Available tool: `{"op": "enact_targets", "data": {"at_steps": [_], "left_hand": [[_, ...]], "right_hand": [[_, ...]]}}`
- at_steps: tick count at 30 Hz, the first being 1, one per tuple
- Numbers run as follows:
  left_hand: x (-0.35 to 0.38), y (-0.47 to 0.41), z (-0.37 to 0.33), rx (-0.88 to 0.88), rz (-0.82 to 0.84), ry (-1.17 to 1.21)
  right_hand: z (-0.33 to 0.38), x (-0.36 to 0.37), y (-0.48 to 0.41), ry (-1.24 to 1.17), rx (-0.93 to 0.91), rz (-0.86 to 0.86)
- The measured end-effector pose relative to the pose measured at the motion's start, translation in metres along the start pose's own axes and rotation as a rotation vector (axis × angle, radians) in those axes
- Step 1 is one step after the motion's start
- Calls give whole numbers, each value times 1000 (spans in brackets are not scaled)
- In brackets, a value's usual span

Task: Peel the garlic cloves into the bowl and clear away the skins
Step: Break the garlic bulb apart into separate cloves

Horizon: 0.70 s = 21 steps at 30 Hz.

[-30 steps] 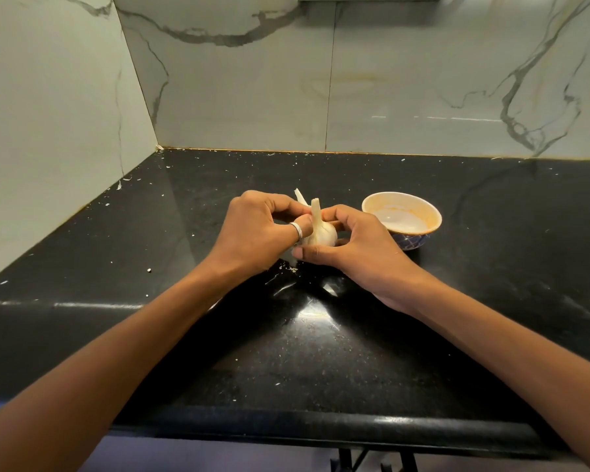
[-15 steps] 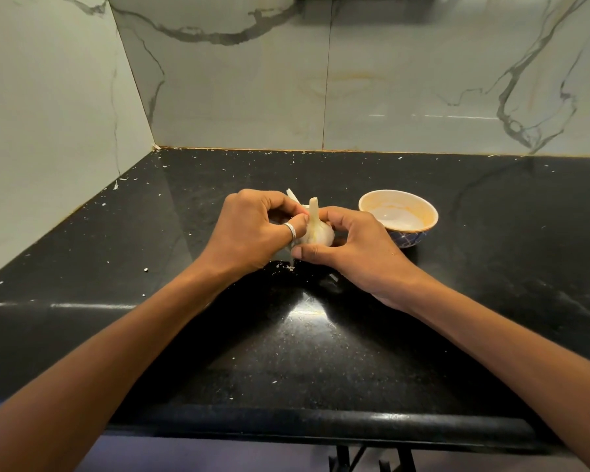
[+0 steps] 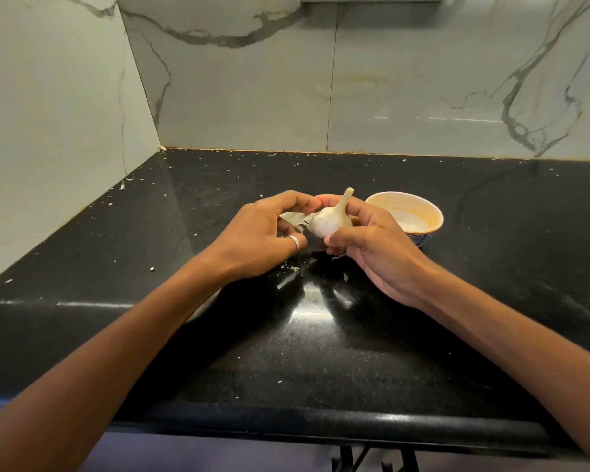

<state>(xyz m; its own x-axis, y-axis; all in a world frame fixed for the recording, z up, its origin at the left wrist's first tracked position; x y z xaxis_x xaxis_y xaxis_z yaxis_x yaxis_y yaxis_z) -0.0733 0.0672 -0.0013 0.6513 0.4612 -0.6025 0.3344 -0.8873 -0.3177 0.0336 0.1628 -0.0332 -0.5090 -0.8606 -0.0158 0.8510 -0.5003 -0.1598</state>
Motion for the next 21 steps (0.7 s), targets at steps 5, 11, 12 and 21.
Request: {"op": "enact_targets", "data": {"at_steps": [5, 11, 12, 21], "left_hand": [[-6, 0, -3, 103, -85, -83], [-9, -1, 0, 150, -130, -225], [-9, -1, 4, 127, -124, -263], [-12, -2, 8, 64, -135, -248]], "right_hand": [[-3, 0, -1, 10, 18, -21], [-1, -1, 1, 26, 14, -57], [0, -2, 1, 23, 10, -65], [-4, 1, 0, 68, 72, -49]]}}
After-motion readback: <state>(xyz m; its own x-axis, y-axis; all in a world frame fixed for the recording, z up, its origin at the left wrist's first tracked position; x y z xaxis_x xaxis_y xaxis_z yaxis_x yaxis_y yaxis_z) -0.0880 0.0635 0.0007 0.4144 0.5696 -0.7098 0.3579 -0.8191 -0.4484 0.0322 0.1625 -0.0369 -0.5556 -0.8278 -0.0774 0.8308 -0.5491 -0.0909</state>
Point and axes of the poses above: each hand's wrist, its own y-axis away from the middle knuckle, its own x-axis out of the palm, z = x × y, the point moved 8 cm from there along -y, towards the middle knuckle, and after that the axes turned 5 degrees about y, right-handed, at the moved point
